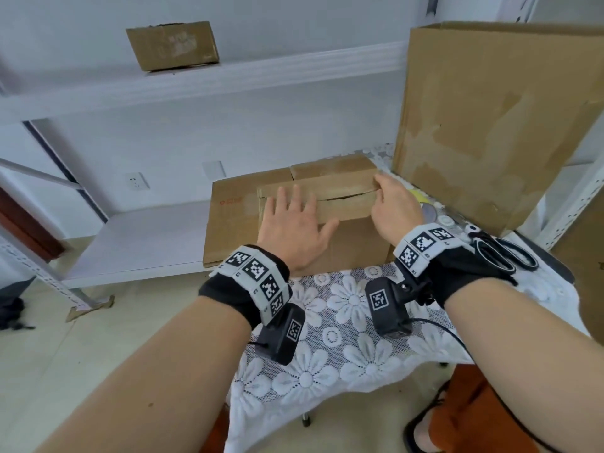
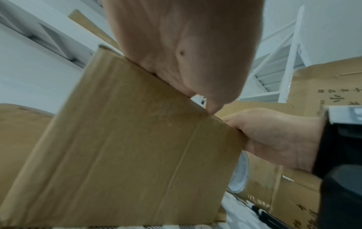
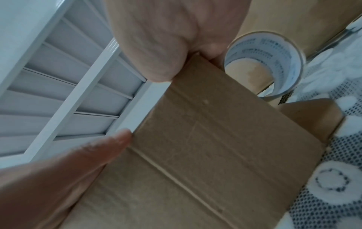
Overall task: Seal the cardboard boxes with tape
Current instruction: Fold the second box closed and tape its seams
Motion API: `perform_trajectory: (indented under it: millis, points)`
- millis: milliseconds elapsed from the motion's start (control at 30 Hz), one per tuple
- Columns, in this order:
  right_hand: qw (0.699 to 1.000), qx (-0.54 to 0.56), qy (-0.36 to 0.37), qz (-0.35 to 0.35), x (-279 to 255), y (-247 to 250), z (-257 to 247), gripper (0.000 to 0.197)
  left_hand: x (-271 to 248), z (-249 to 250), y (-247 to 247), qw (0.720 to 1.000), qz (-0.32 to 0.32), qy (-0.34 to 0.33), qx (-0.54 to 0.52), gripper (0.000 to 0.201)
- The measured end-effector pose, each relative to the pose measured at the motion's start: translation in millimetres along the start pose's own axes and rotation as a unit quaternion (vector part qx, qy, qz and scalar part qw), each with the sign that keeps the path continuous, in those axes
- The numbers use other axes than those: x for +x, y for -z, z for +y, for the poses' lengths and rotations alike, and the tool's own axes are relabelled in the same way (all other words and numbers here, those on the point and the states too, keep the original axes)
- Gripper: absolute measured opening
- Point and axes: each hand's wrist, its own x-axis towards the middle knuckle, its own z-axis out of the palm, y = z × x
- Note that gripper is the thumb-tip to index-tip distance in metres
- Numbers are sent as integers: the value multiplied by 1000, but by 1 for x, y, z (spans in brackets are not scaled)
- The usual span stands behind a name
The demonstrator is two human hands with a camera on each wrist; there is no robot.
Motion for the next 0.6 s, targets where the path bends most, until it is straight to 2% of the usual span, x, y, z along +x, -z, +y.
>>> perform_trajectory:
  millis: [167, 367, 433, 500, 600]
  points:
    - [1000, 4, -13, -5, 1, -1, 1, 43, 5, -1, 2, 993, -6, 114, -28, 106]
    - [1000, 22, -11, -5, -3, 0, 2, 41, 14, -2, 6, 961, -2, 229, -156, 109]
    - [999, 31, -9, -4, -5, 0, 2, 39, 19, -5, 8, 961, 1, 235, -146, 100]
    - [999, 36, -7, -3, -5, 1, 2, 39, 24, -7, 8, 969, 17, 219, -109, 82]
    - [999, 49, -1, -3, -4, 1, 3, 39, 30, 0, 6, 988, 30, 130, -72, 70]
